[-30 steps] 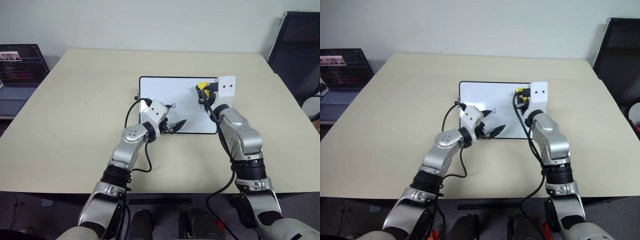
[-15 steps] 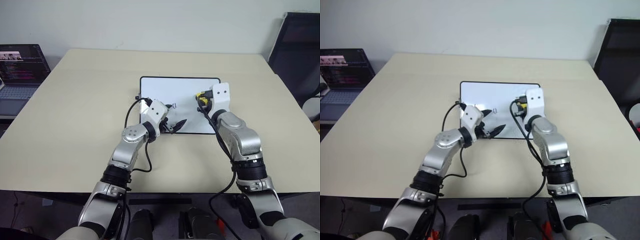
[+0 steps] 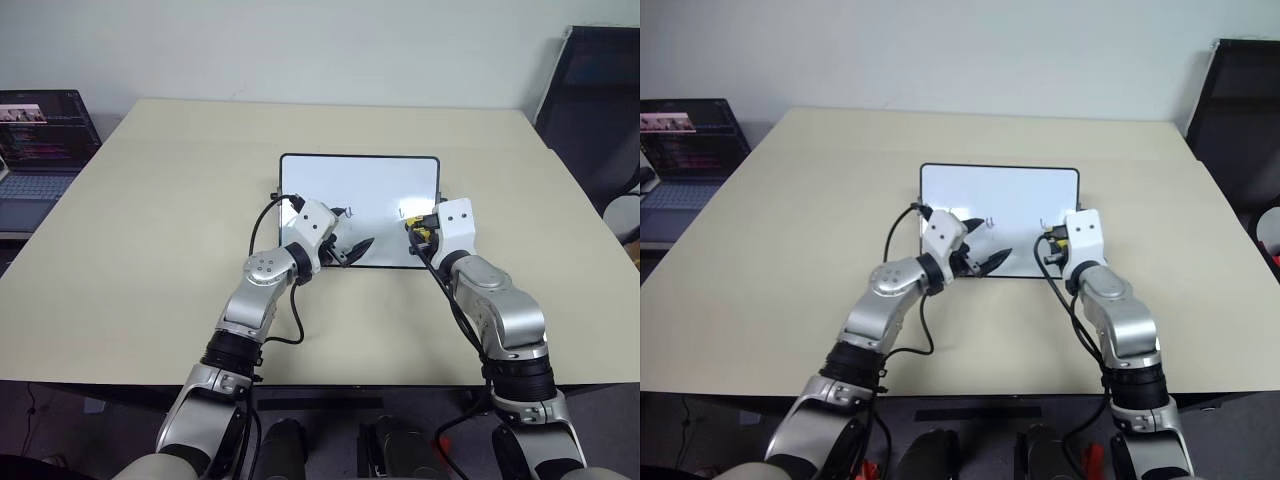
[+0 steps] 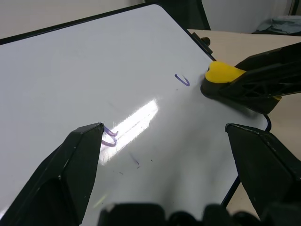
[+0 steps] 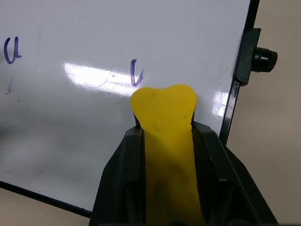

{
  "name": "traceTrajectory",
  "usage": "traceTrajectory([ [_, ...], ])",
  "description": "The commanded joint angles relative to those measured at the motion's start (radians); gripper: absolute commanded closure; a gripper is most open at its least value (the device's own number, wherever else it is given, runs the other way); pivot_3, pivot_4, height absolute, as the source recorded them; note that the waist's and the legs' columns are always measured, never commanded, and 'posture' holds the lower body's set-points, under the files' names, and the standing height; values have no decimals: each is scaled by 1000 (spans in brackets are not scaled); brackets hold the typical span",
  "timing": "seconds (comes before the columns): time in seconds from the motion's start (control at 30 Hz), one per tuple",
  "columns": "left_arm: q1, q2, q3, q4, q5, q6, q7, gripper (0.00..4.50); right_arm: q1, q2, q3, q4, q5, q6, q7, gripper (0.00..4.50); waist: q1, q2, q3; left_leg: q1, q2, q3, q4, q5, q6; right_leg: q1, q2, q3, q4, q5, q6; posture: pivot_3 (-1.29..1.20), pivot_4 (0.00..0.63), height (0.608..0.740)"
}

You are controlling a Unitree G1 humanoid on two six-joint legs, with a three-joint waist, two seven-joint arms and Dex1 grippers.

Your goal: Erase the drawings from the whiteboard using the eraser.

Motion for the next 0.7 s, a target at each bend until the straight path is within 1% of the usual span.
traceTrajectory([
  [0.03, -2, -4, 9, -48, -8, -4, 4, 0, 9, -15, -10, 2, -10, 16, 5, 3535, 0, 0, 0, 0, 0, 0, 0, 0, 0, 0, 0, 0, 0, 0, 0, 0, 150, 740],
  [0.2, -5, -6, 8, -40, -6, -10, 5, 0, -53, 0, -31, 28, -7, -103, 6, 3535, -1, 0, 0, 0, -1, 0, 0, 0, 0, 0, 0, 0, 0, 0, 0, 0, 150, 740],
  [0.3, -12, -10, 8, -35, -6, -13, 5, 0, -91, 8, -26, 73, -15, -208, 12, 3535, -2, 0, 0, 0, -1, 1, 0, 0, 0, -1, 0, 0, 0, 0, 0, 0, 150, 740],
  [0.47, -13, -16, 6, -34, -4, -13, 4, 0, -150, 31, -11, 151, -27, -303, 24, 3535, -2, 0, 0, -2, -1, 1, -2, 0, 0, -2, 1, 0, -1, 0, 0, 0, 150, 740],
  [0.57, -11, -13, 10, -36, -3, -12, 4, 0, -166, 32, 17, 191, -45, -302, 31, 3535, -1, 0, 0, -3, -1, 0, -2, 0, 0, -3, 0, 0, -1, 0, 0, 0, 150, 740],
  [0.7, -6, -6, 15, -43, -3, -8, 8, 0, -137, 6, 66, 210, -84, -223, 41, 3535, -1, 0, 0, -3, 0, 0, -2, 0, 0, -3, 0, 0, -1, 0, 0, 0, 150, 740],
])
